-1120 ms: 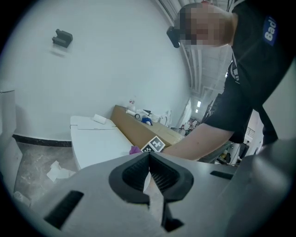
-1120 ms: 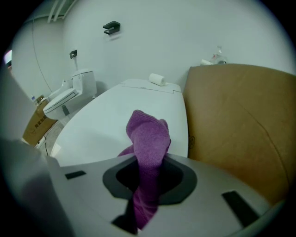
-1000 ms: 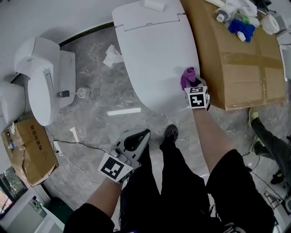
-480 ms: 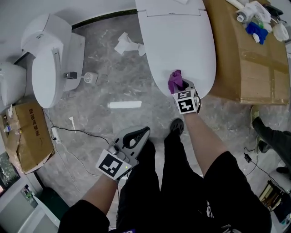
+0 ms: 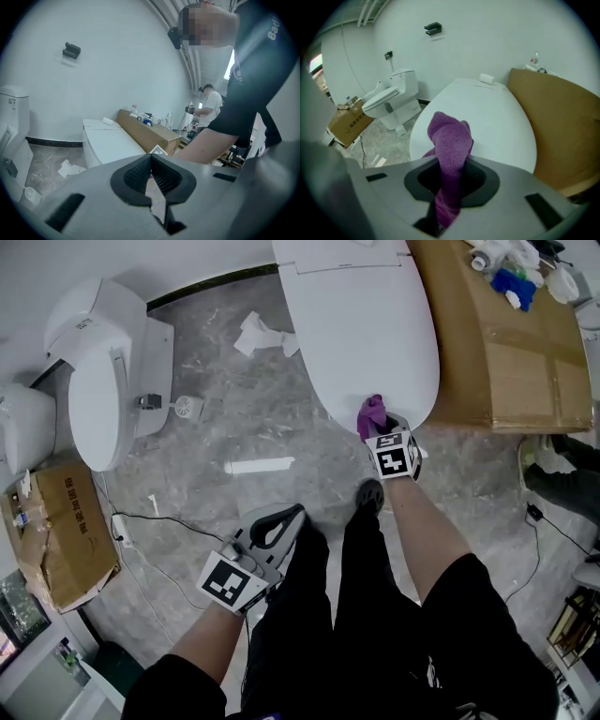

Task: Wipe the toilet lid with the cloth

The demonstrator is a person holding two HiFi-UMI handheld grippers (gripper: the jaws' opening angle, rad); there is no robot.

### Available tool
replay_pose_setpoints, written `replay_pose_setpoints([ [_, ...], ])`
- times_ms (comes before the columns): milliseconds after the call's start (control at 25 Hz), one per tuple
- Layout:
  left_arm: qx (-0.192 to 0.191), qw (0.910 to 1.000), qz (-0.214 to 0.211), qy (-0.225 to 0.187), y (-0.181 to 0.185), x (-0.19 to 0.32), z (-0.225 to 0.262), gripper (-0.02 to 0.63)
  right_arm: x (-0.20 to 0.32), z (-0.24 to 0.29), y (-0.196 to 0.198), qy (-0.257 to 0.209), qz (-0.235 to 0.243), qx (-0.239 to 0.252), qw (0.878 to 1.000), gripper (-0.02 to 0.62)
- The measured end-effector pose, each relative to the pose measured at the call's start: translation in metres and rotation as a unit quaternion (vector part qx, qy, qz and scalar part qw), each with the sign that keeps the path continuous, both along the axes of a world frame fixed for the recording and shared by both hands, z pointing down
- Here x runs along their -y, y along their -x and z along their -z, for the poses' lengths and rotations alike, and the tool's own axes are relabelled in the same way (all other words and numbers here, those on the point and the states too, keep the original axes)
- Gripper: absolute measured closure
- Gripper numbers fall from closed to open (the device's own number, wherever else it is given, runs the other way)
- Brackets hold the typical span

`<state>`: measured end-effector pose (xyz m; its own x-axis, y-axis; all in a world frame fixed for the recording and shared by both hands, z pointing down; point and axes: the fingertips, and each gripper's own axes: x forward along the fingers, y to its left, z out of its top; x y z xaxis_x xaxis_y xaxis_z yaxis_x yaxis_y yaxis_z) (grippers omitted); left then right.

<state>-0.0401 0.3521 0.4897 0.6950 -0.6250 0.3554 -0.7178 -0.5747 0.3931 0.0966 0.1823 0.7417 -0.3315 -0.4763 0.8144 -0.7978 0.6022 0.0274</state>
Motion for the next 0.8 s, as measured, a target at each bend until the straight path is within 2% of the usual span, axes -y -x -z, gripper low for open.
replay_pose_setpoints([
  [200, 0.000, 0.9998, -0.014, -0.017, -0.010, 0.003, 0.026, 0.589, -0.021, -0.001, -0.074, 0.033, -0.031, -0.057, 0.997, 0.520],
  [320, -0.001, 0.9991, -0.020, -0.038, -0.012, 0.008, 0.049, 0.589, -0.033, 0.018, -0.097, 0.040, -0.044, -0.056, 0.997, 0.520],
  [520, 0.003, 0.9978, -0.026, -0.062, -0.010, -0.007, 0.086, 0.589, -0.074, 0.087, -0.099, 0.032, -0.024, -0.029, 0.999, 0.520],
  [800, -0.016, 0.9945, -0.060, -0.084, -0.021, -0.030, 0.157, 0.589, -0.108, 0.246, -0.066, -0.020, -0.019, 0.030, 0.999, 0.520],
])
